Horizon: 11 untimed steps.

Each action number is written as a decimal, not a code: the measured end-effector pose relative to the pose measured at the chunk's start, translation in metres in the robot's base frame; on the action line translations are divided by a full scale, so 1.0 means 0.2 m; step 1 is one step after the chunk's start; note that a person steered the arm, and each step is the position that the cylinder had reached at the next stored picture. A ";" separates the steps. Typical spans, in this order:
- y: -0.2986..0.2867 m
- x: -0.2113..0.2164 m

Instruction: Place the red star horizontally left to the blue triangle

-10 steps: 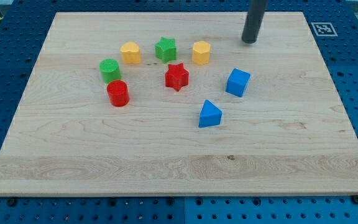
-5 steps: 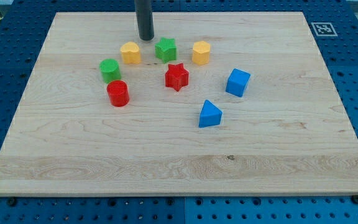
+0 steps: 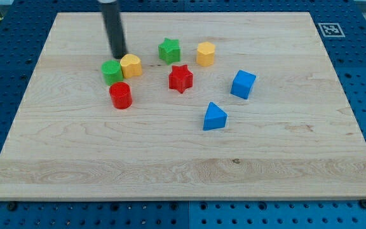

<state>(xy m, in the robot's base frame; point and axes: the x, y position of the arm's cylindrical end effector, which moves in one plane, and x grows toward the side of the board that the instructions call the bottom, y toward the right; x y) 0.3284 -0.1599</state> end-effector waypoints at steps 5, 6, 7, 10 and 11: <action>0.15 0.21; 0.22 0.21; 0.23 0.21; 0.53 0.26; 0.59 0.36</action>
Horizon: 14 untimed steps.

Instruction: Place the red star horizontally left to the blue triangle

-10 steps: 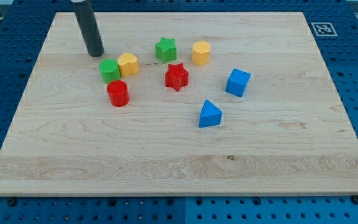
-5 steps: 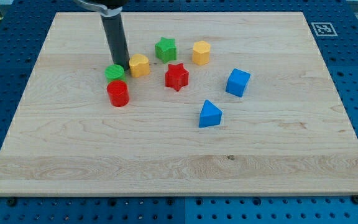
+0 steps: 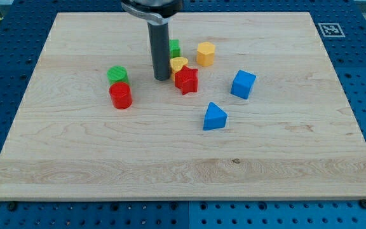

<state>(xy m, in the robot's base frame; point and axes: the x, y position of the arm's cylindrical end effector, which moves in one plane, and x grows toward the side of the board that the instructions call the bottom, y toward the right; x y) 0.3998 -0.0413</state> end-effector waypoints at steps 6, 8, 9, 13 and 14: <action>0.42 -0.06; 0.60 -0.06; 0.67 -0.03; 0.37 0.10; 0.31 0.19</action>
<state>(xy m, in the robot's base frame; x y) 0.4371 0.0216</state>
